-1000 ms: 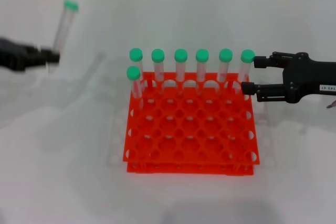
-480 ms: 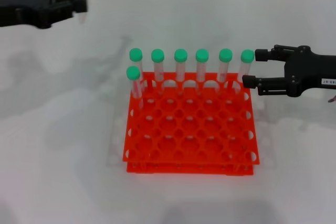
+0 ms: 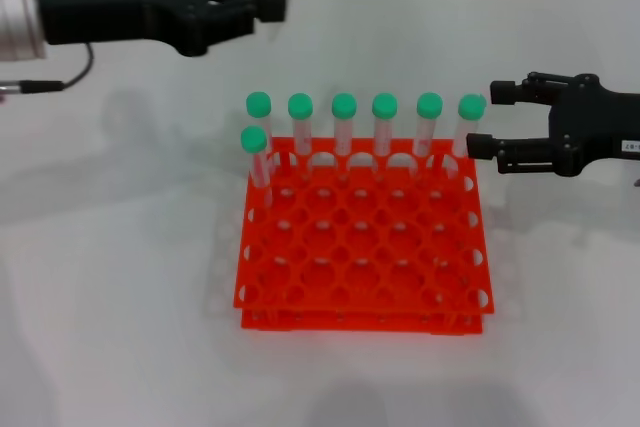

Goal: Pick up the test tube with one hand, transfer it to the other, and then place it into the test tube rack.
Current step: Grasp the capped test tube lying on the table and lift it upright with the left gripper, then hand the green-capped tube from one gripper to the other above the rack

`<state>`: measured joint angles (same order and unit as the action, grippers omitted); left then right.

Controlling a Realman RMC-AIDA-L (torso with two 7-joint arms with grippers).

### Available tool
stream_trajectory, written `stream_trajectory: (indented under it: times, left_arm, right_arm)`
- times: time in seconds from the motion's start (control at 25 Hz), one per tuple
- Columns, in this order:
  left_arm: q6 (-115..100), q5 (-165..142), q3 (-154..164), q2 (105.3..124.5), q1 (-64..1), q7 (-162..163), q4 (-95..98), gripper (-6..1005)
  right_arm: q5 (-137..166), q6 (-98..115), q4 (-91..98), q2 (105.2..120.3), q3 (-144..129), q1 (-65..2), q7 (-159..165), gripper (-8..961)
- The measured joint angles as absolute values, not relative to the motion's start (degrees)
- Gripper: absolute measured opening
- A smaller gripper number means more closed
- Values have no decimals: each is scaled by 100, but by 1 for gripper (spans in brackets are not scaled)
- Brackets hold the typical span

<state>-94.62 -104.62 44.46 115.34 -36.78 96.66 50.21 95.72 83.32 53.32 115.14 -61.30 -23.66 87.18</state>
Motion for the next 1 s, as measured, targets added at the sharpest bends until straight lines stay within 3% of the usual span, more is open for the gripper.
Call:
stream_trajectory:
  times: [0.32, 1.0]
  left_arm:
    - [-9554, -10317, 4851, 11610, -3780, 9353, 4748, 184]
    - [-9467, -10905, 4964, 11520, -4254, 9135, 3916, 184]
  right_arm:
    - [9552, 8385, 5534, 11520, -6099, -2251, 8718, 816]
    - [9428, 8438, 5634, 11513, -5868, -2110, 8719, 813]
